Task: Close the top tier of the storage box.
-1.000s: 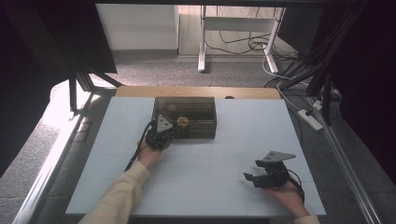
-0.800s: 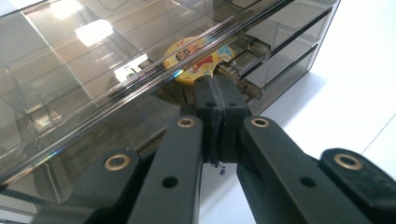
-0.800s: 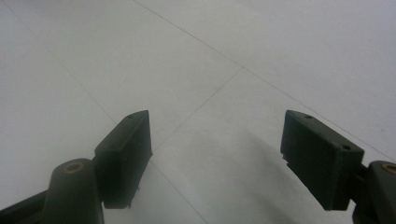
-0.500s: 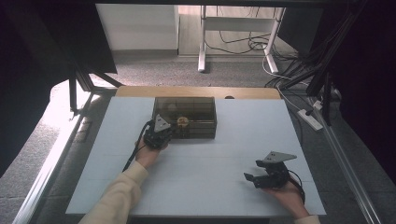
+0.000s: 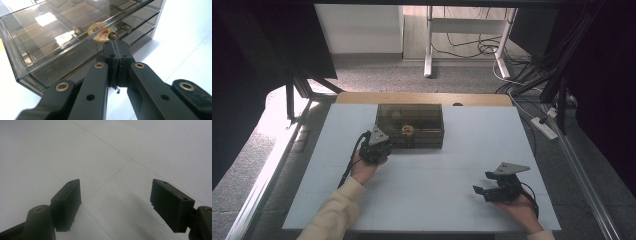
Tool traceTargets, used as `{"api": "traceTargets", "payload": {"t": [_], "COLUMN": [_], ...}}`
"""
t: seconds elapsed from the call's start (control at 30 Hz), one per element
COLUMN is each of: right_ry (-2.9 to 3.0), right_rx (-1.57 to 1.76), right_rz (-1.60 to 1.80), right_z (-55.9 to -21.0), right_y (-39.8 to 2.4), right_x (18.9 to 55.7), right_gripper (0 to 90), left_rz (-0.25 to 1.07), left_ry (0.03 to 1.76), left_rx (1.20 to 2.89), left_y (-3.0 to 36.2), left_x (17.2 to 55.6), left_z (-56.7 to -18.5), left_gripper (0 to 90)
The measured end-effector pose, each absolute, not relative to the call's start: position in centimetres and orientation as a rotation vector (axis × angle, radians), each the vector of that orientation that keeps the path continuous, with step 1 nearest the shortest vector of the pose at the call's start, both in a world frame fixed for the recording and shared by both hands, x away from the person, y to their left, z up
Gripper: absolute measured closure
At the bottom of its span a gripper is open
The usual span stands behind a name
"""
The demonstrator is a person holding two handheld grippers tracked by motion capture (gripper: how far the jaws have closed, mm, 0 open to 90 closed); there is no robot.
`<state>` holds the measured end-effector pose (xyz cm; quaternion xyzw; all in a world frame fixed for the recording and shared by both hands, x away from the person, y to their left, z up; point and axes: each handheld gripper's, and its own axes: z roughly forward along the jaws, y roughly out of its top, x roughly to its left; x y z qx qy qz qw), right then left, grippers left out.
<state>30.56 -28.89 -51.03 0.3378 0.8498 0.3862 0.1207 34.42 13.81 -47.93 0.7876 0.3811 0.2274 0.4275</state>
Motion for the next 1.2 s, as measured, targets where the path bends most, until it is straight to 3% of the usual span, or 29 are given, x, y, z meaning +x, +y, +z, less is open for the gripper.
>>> {"api": "traceTargets", "payload": {"t": [0.53,0.73,0.8,1.0,1.2], "right_ry": [2.466,2.461,2.458,2.453,2.449], "right_rx": [0.985,0.961,0.960,0.956,0.950], "right_rz": [1.114,1.136,1.142,1.149,1.157], "right_z": [-51.1,-51.1,-51.1,-51.0,-51.0], "right_y": [-29.1,-29.2,-29.3,-29.3,-29.4], "right_x": [30.2,30.2,30.2,30.2,30.2], "right_gripper": [24.6,24.5,24.5,24.2,24.1], "left_rz": [0.526,0.507,0.487,0.434,0.414], "left_ry": [0.892,0.919,0.933,0.975,1.002], "left_rx": [2.020,2.020,2.012,2.027,2.042], "left_y": [15.1,16.7,17.2,18.4,19.4], "left_x": [30.2,28.1,27.5,26.0,24.7], "left_z": [-48.3,-48.9,-49.0,-50.0,-50.9], "left_gripper": [87.9,82.4,74.1,37.1,29.7]}}
